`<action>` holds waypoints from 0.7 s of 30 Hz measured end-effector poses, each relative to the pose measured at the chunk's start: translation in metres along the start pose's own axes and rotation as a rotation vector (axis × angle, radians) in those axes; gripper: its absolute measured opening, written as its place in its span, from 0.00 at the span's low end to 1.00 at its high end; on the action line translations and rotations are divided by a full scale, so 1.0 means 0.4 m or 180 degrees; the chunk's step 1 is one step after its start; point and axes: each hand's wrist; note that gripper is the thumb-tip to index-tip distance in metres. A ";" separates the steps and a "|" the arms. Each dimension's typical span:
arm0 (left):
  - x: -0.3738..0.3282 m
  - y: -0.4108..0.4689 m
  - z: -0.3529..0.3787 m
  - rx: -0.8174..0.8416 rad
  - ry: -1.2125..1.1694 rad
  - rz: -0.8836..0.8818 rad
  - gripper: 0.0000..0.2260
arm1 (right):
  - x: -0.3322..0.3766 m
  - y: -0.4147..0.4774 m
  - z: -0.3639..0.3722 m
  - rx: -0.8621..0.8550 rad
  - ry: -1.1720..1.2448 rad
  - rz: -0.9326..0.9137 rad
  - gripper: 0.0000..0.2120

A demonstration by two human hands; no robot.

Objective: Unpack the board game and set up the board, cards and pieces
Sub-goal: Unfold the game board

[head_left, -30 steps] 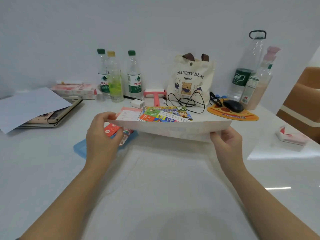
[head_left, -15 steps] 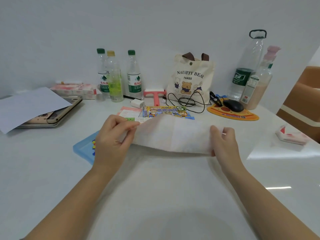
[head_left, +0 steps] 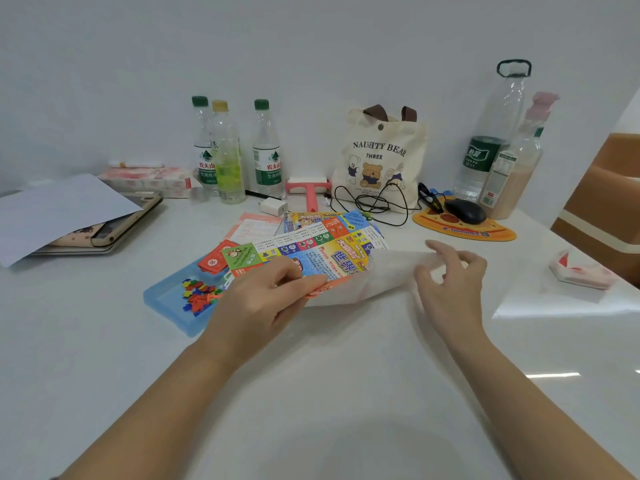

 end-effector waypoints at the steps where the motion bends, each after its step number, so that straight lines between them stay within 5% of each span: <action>1: -0.001 -0.001 0.000 0.0032 0.0009 0.0024 0.09 | 0.001 -0.001 0.002 -0.0019 -0.0208 -0.0130 0.19; 7: -0.010 0.004 -0.007 0.0064 0.0078 0.0106 0.10 | 0.005 0.003 0.004 -0.0246 -0.0534 -0.0439 0.18; 14: -0.015 0.004 0.004 0.0144 0.0155 0.0216 0.10 | 0.031 -0.016 0.006 0.0424 0.1087 -0.0263 0.14; 21: -0.020 0.002 -0.003 0.0301 -0.0106 -0.0211 0.20 | 0.029 -0.004 -0.002 0.0255 0.1422 0.0336 0.18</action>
Point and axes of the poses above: each hand's wrist, its own y-axis towards the middle knuckle, its own z-axis out of the palm, x = y × z, and after that the axes turned 8 degrees about -z, right-handed
